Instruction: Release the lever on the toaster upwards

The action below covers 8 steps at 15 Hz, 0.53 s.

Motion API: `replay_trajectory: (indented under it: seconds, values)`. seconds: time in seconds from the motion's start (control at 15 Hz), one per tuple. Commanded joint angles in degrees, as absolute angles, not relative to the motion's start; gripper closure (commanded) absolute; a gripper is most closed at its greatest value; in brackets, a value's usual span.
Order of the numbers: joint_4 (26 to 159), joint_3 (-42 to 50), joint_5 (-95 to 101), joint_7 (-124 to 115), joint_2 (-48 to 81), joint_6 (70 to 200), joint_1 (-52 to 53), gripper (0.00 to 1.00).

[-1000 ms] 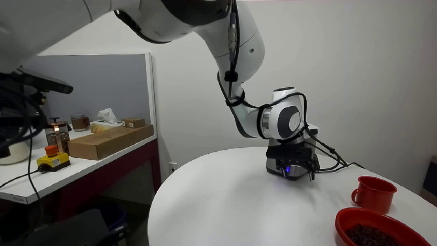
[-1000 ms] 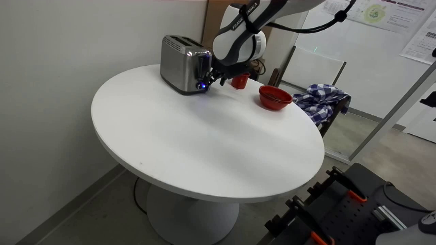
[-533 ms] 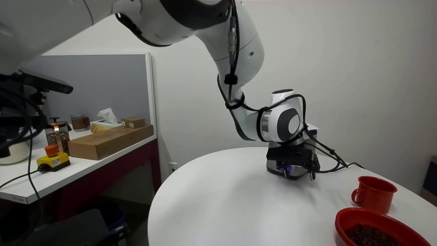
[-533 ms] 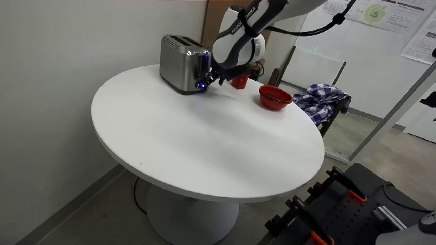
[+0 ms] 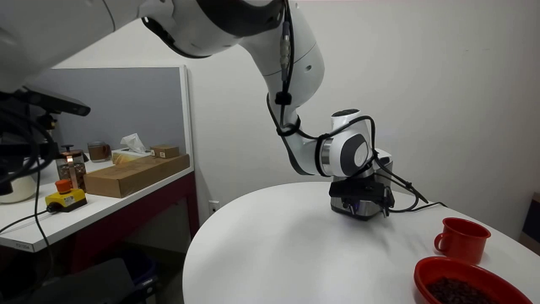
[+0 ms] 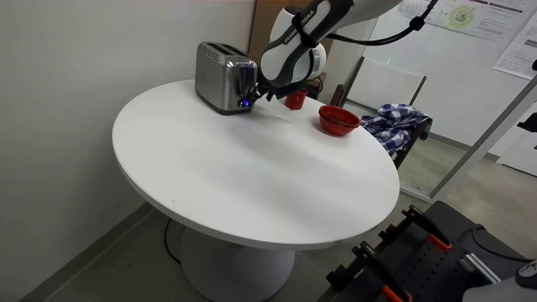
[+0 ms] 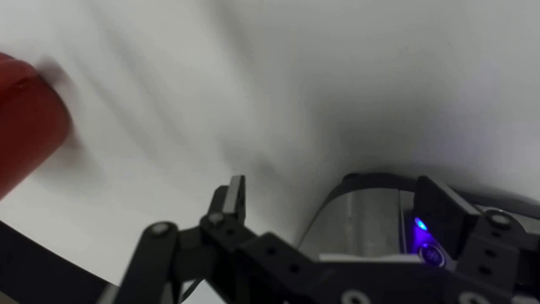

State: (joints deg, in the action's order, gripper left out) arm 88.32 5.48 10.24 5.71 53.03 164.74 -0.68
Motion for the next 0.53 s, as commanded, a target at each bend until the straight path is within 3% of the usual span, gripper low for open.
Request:
replay_trajectory:
  seconds: [0.0,0.2,0.47]
  values:
    - [89.91,5.83,10.56,5.79,51.83,168.51,-0.49,0.00]
    - [90.50,6.05,10.56,5.82,51.65,169.63,-0.57,0.00]
    - [90.99,2.76,9.12,7.66,48.99,160.11,-2.57,0.00]
